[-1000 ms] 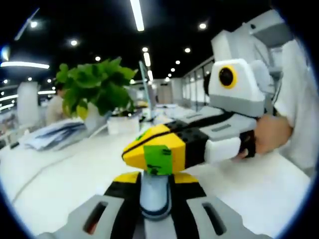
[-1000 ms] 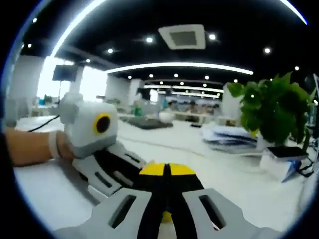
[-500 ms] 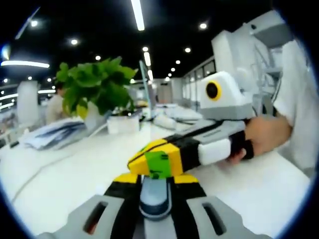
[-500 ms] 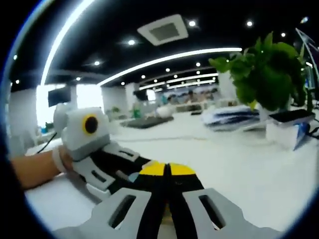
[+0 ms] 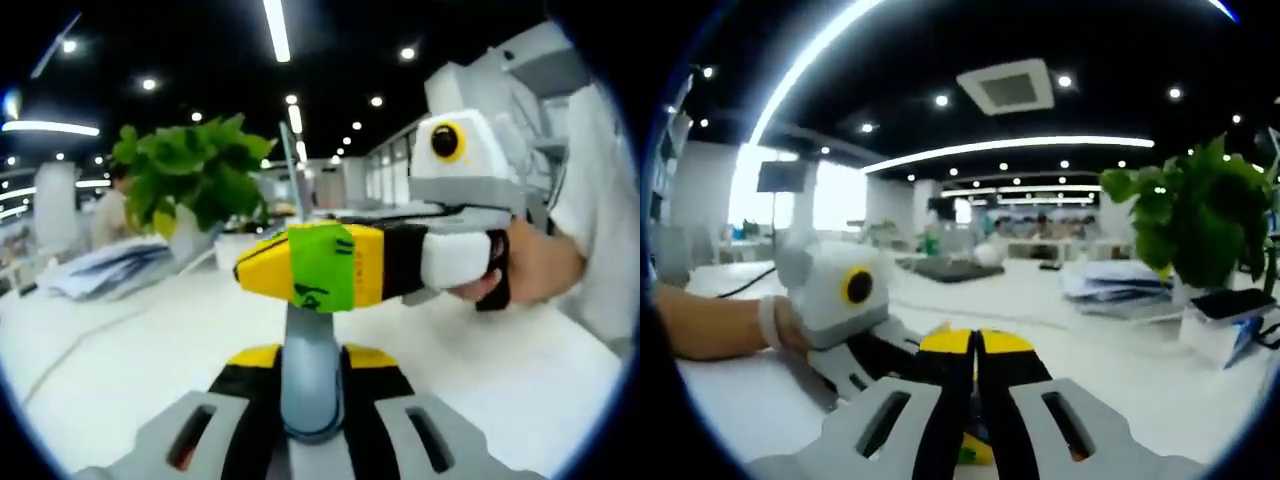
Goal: Pick up the paper insert the paper into the punch align the paper edges press the punch to punch holes
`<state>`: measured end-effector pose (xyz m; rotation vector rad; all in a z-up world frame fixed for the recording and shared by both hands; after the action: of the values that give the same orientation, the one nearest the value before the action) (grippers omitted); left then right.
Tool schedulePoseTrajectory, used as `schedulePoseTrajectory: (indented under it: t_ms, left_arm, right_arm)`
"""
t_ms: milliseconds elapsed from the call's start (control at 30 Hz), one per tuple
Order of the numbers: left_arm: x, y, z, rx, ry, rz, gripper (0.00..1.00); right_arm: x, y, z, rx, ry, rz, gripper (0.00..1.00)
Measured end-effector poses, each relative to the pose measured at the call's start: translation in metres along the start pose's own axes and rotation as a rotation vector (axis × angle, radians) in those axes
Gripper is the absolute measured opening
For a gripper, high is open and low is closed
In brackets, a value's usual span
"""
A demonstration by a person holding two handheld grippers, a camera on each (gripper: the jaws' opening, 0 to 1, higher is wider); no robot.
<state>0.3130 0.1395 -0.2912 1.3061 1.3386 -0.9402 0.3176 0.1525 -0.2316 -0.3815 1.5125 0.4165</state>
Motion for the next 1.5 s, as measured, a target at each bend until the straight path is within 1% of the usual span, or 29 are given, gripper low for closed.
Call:
schedulePoseTrajectory:
  t_ms: [33, 67, 133, 200, 233, 267, 400, 467, 500, 533, 567, 667, 700, 967, 1033, 1133, 1167, 1333, 1400, 1467, 1500]
  left_arm:
    - [0.0, 0.0, 0.0, -0.002, 0.001, -0.005, 0.25]
    - [0.0, 0.0, 0.0, -0.002, 0.002, -0.007, 0.25]
    - [0.0, 0.0, 0.0, -0.004, 0.001, -0.006, 0.25]
    - [0.0, 0.0, 0.0, -0.005, 0.0, -0.005, 0.25]
    - [0.0, 0.0, 0.0, -0.006, 0.0, -0.004, 0.25]
    - [0.0, 0.0, 0.0, -0.007, 0.001, -0.007, 0.25]
    - [0.0, 0.001, 0.001, -0.009, 0.007, -0.018, 0.26]
    - [0.0, 0.003, 0.002, -0.009, 0.006, -0.016, 0.26]
    - [0.0, 0.004, 0.002, -0.009, 0.006, -0.016, 0.26]
    - [0.001, 0.004, 0.002, -0.01, 0.006, -0.013, 0.26]
    - [0.001, 0.004, 0.002, -0.01, 0.005, -0.012, 0.26]
    - [0.001, 0.003, 0.002, -0.01, 0.004, -0.007, 0.26]
    - [0.001, 0.003, 0.002, -0.01, 0.004, -0.006, 0.26]
    - [0.0, 0.002, 0.003, -0.01, 0.001, 0.0, 0.27]
    - [0.0, 0.003, 0.003, -0.012, -0.001, -0.003, 0.31]
    - [-0.003, 0.005, 0.003, -0.019, -0.014, 0.013, 0.45]
    - [-0.005, 0.004, 0.002, -0.017, -0.024, -0.002, 0.49]
    - [-0.011, 0.007, 0.0, -0.027, -0.048, -0.028, 0.59]
    - [-0.016, 0.007, -0.002, -0.019, -0.059, -0.056, 0.63]
    - [-0.03, 0.005, -0.005, -0.006, -0.119, -0.095, 0.66]
    - [-0.034, 0.005, -0.007, 0.001, -0.129, -0.114, 0.68]
  right_arm:
    - [0.0, -0.004, -0.005, -0.005, -0.012, 0.011, 0.05]
    - [0.003, -0.006, -0.008, -0.011, -0.006, 0.009, 0.05]
    - [0.01, -0.016, -0.019, -0.003, 0.036, -0.036, 0.06]
    - [0.013, -0.024, -0.032, -0.007, 0.031, -0.04, 0.1]
    - [0.017, -0.031, -0.04, -0.011, 0.057, -0.04, 0.1]
    - [0.019, -0.034, -0.045, -0.009, 0.068, -0.04, 0.1]
    - [0.024, -0.047, -0.065, -0.006, 0.091, -0.043, 0.1]
    - [0.029, -0.051, -0.069, 0.012, 0.103, -0.033, 0.12]
    - [0.031, -0.054, -0.071, 0.021, 0.109, -0.028, 0.15]
    - [0.036, -0.053, -0.072, 0.024, 0.12, 0.0, 0.17]
    - [0.039, -0.054, -0.072, 0.027, 0.137, 0.007, 0.16]
    - [0.041, -0.052, -0.07, 0.034, 0.153, -0.025, 0.16]
    - [0.041, -0.057, -0.071, 0.036, 0.159, -0.022, 0.16]
    - [0.039, -0.06, -0.073, 0.037, 0.137, 0.027, 0.17]
    - [0.038, -0.059, -0.072, 0.036, 0.128, 0.032, 0.17]
    - [0.038, -0.059, -0.072, 0.035, 0.125, 0.031, 0.18]
    - [0.038, -0.06, -0.072, 0.035, 0.127, 0.03, 0.18]
    - [0.04, -0.062, -0.071, 0.037, 0.132, 0.031, 0.22]
    - [0.04, -0.064, -0.072, 0.042, 0.128, 0.037, 0.23]
    - [0.04, -0.066, -0.073, 0.047, 0.122, 0.05, 0.23]
    - [0.04, -0.067, -0.073, 0.051, 0.119, 0.055, 0.24]
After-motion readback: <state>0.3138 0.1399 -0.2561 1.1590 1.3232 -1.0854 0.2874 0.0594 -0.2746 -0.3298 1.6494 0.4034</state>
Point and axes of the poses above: the point that each gripper's makers call its tool centre point, and the gripper's own axes: z roughly forward along the fingers, y roughly to its left, x roughly out of its underside, the point moved 2 cm from there along -z, roughly backward along the fingers, and after that the axes turned 15 degrees about -x, right-handed, at the moved point
